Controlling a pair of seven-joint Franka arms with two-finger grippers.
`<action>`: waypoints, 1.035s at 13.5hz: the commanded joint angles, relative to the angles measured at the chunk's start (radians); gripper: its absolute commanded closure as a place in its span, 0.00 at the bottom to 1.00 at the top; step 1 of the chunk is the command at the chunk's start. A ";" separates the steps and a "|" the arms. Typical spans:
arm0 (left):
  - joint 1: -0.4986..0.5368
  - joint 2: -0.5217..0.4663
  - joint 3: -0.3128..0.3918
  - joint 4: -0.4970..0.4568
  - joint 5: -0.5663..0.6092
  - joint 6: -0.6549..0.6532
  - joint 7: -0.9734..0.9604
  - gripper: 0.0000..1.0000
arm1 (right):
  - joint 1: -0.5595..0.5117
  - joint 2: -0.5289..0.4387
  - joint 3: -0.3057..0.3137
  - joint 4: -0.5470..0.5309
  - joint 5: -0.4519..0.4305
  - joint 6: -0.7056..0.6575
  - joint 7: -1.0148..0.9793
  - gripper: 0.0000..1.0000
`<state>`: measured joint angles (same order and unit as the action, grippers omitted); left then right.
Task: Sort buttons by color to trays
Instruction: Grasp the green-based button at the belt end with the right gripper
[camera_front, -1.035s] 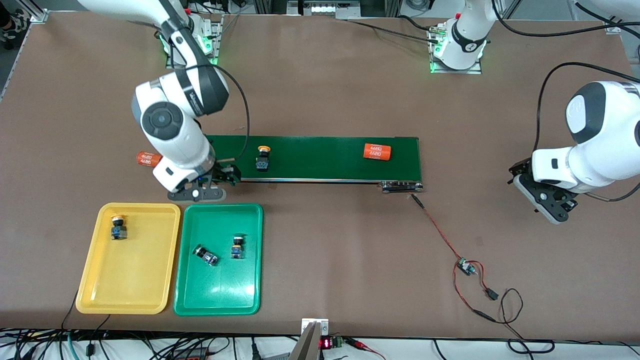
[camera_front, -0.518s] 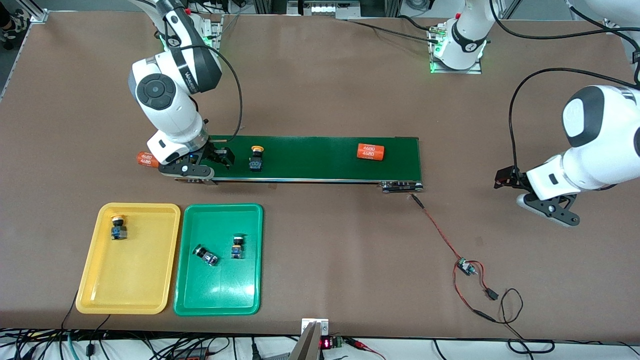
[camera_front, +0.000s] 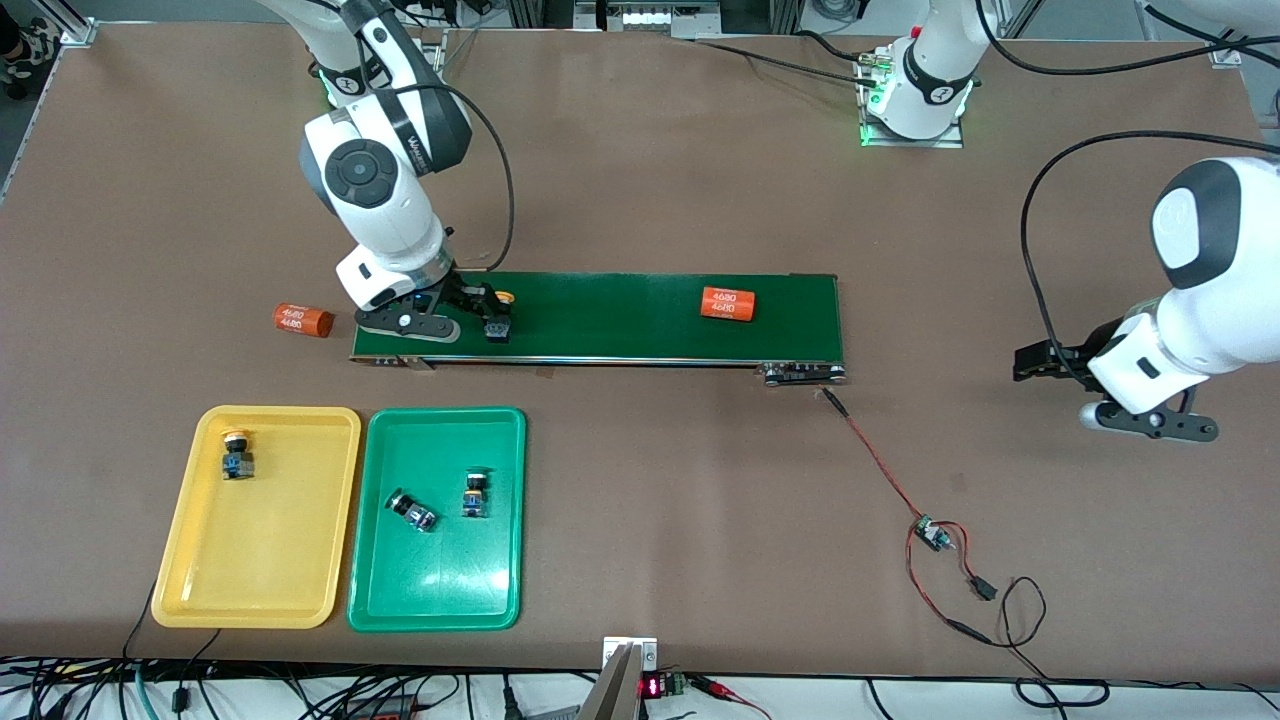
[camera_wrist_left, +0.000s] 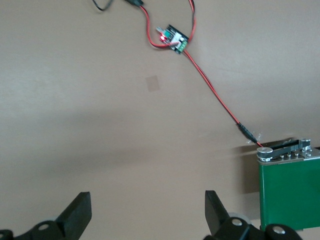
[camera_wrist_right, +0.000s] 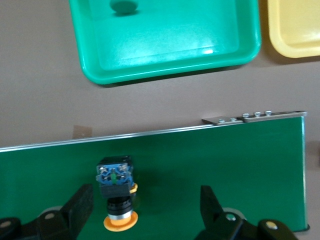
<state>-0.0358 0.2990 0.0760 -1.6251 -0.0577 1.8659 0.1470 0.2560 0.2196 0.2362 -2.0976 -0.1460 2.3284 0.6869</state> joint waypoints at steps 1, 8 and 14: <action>0.019 -0.067 0.019 -0.001 -0.030 -0.046 -0.068 0.00 | 0.000 0.021 0.015 -0.009 -0.053 0.035 -0.001 0.05; 0.082 -0.112 -0.122 0.099 0.028 -0.195 -0.213 0.00 | 0.003 0.076 0.015 -0.013 -0.064 0.106 -0.066 0.05; 0.070 -0.112 -0.125 0.110 0.016 -0.203 -0.251 0.00 | -0.038 0.106 0.006 -0.033 -0.078 0.149 -0.148 0.06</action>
<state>0.0247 0.1773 -0.0377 -1.5413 -0.0505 1.6896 -0.0774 0.2471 0.3266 0.2418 -2.1045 -0.2026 2.4392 0.5750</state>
